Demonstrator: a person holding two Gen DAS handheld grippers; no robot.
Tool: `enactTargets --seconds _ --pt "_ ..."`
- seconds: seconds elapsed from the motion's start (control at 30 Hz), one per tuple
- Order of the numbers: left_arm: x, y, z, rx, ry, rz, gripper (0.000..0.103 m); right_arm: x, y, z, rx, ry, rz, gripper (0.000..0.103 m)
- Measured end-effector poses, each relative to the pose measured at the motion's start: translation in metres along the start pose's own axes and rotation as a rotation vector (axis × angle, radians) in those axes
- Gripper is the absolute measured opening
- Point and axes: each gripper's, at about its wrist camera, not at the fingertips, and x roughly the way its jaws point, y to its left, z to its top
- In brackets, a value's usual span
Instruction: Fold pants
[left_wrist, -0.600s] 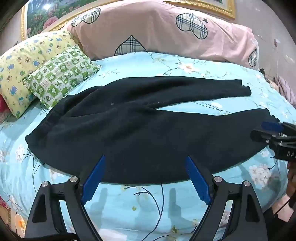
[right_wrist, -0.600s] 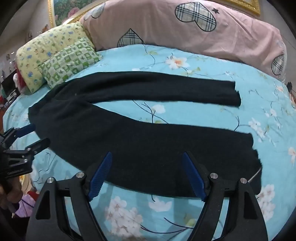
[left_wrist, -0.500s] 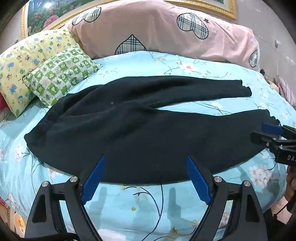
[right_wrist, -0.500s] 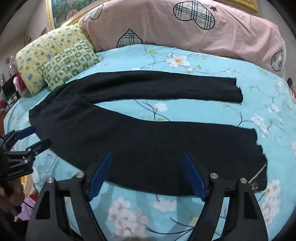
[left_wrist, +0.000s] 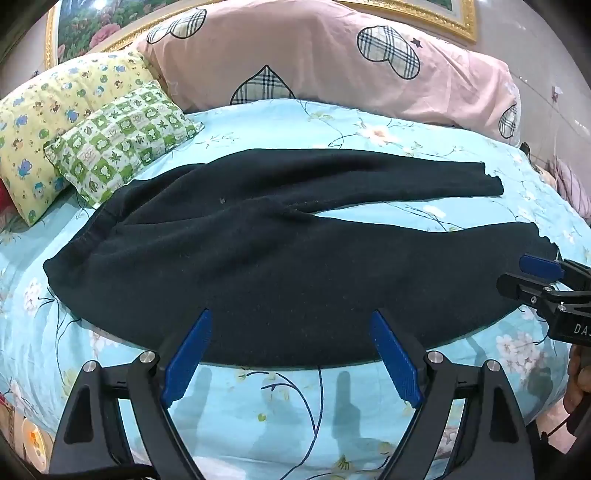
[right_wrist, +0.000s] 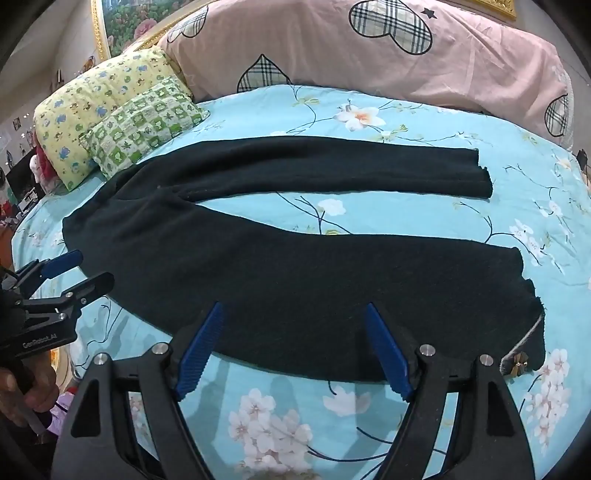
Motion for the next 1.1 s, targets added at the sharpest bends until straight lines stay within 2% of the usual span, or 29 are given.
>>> enactTargets --seconds 1.1 --pt "0.011 0.007 -0.001 -0.023 0.025 -0.009 0.088 0.000 0.015 -0.004 0.005 -0.001 0.020 0.080"
